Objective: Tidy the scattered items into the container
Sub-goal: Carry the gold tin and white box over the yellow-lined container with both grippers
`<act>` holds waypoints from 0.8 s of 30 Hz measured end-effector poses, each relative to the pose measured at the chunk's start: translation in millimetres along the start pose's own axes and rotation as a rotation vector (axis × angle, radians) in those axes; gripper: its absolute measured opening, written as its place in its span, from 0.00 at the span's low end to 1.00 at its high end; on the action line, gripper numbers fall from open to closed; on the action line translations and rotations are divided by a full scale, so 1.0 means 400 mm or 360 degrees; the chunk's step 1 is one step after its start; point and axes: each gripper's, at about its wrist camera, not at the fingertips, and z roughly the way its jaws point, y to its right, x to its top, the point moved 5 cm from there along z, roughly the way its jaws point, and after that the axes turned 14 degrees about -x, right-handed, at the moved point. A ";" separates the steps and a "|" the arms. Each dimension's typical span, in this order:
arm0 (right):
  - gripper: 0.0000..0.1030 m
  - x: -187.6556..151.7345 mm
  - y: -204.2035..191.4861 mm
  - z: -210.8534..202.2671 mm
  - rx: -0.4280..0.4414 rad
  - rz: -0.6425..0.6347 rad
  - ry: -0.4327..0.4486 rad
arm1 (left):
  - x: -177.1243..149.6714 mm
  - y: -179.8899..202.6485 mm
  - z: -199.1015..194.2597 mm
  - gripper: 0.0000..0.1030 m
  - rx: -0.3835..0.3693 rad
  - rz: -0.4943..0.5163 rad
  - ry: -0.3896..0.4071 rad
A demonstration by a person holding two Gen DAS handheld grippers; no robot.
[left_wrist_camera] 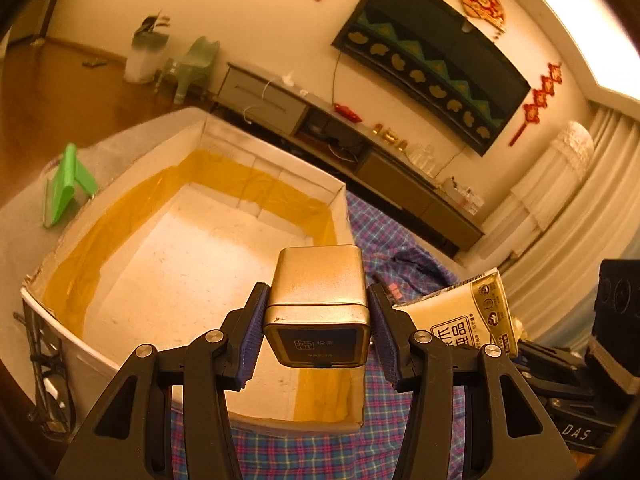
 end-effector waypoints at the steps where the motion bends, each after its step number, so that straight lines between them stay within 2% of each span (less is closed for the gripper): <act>1: 0.23 0.004 -0.003 0.003 0.0001 -0.0004 -0.0003 | 0.005 -0.004 -0.004 0.50 -0.0017 -0.0012 0.0013; 13: 0.23 0.053 -0.038 0.048 -0.0001 -0.0061 -0.0039 | 0.041 -0.066 -0.011 0.50 0.0013 -0.0118 0.0084; 24: 0.23 0.093 -0.058 0.072 0.0000 -0.0112 -0.0059 | 0.060 -0.078 -0.002 0.50 0.0048 -0.0139 0.0102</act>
